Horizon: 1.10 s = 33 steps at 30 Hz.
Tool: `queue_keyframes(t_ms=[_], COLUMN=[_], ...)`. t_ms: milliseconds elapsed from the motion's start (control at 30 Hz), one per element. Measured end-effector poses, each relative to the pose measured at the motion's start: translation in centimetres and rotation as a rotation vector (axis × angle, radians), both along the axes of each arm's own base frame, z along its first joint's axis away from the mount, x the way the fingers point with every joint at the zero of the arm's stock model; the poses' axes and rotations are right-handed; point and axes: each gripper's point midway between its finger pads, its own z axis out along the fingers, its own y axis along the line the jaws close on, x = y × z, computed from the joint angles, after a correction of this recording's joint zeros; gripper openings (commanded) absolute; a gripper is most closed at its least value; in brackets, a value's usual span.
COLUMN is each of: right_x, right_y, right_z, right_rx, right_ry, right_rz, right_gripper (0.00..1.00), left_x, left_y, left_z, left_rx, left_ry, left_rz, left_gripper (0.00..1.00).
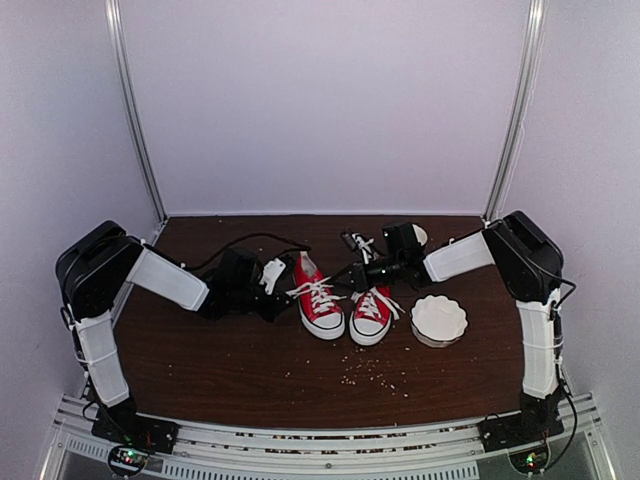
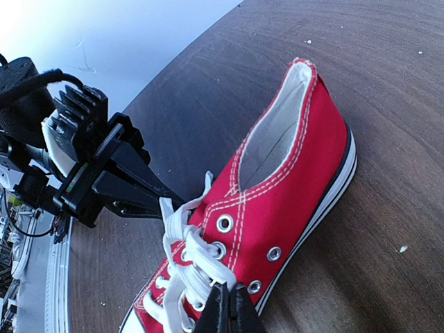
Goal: Tie the shoes
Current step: Tie the loops with the shoelace on the shoe.
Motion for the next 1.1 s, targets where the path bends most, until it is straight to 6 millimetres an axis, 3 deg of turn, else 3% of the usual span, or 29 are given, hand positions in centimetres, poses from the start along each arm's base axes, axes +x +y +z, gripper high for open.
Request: queue_keyframes(t_ms=[400, 667, 933, 1100], right_x=[0.4, 0.4, -0.1, 0.1], right_y=[-0.7, -0.4, -0.9, -1.2], right_z=[-0.2, 0.0, -0.1, 0.3], right_rx=[-0.059, -0.058, -0.083, -0.087], right_ry=[0.014, 0.012, 0.028, 0.018], right_rz=[-0.056, -0.055, -0.066, -0.074], right_gripper=[0.0, 0.0, 0.0, 0.0], left_x=[0.6, 1.3, 3.2, 3.2], left_y=[1.6, 1.7, 3.3, 3.2], left_z=[-1.0, -0.5, 0.1, 0.1], left_rx=[0.049, 0.058, 0.051, 0.048], left_ry=[0.02, 0.001, -0.011, -0.01], left_rz=[0.045, 0.05, 0.102, 0.098], left_gripper=[0.0, 0.0, 0.0, 0.0])
